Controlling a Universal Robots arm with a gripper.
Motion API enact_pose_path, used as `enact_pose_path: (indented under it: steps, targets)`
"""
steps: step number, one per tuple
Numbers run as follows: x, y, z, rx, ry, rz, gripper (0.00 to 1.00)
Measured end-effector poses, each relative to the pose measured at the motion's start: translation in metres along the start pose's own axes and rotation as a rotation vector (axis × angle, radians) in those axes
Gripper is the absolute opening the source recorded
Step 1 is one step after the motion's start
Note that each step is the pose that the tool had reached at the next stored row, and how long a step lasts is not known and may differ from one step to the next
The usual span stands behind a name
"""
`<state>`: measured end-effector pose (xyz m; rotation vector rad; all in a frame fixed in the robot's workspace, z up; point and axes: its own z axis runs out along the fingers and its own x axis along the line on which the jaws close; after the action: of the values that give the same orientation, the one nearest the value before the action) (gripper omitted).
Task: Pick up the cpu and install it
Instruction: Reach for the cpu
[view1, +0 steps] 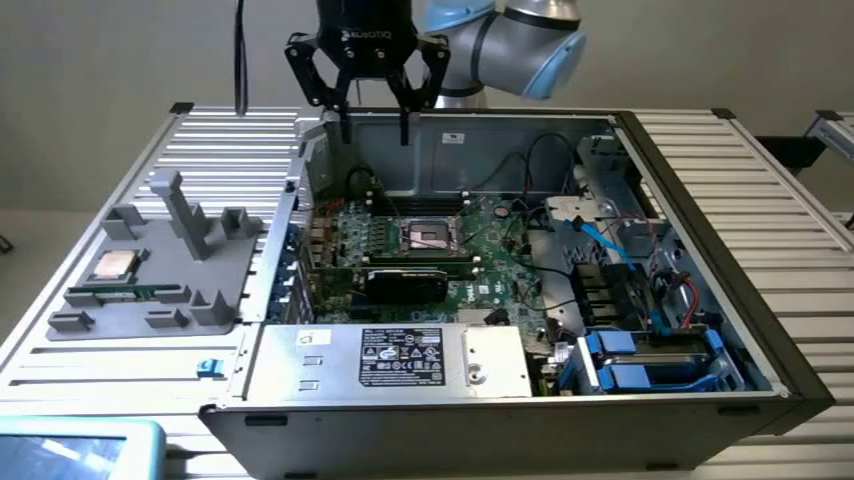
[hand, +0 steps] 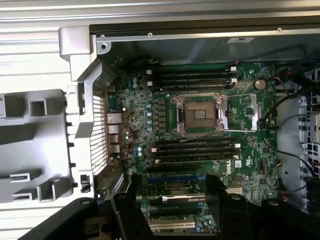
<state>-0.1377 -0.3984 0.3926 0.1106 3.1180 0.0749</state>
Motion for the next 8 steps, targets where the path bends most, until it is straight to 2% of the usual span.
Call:
enact_pose_path:
  steps: [8]
  targets:
    - [0.036, -0.0009, -0.0008, 0.0000, 0.0000, 0.000, 0.62]
